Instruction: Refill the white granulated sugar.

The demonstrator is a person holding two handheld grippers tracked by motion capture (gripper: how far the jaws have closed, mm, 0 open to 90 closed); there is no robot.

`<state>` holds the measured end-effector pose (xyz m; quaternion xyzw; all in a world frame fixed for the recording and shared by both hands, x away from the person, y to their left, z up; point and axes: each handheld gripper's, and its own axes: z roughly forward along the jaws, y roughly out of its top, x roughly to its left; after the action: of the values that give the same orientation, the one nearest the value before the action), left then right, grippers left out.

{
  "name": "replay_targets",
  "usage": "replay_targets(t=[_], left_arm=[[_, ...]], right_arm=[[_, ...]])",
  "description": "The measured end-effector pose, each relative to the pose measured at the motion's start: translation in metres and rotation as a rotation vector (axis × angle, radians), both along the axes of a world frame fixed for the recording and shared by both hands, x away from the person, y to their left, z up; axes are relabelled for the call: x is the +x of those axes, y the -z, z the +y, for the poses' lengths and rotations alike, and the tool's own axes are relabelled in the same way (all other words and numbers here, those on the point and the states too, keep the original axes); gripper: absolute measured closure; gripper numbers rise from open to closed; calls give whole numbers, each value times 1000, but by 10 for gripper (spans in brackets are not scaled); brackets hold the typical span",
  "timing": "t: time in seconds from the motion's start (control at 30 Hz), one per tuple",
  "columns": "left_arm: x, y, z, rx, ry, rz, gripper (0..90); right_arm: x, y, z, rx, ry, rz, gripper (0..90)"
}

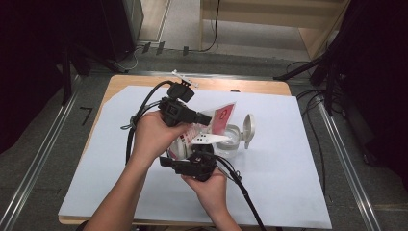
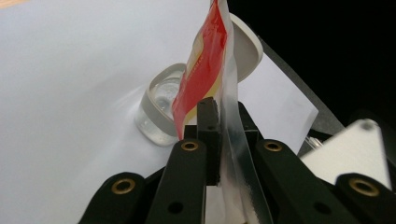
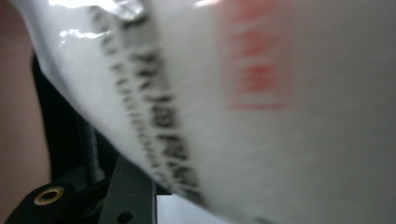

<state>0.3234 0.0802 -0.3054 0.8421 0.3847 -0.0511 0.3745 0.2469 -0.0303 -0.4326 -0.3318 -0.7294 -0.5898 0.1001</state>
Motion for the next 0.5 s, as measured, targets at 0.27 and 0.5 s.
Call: replay_targets(t=[0.27,0.5], left_arm=[[5,-3,-4,21,41,13,868],[12,-4,-5,9,51,25,861]], right_arm=[[-2,-4,0,-44,23,-33,619],[2,-7,-1,-46,15,-21,604]])
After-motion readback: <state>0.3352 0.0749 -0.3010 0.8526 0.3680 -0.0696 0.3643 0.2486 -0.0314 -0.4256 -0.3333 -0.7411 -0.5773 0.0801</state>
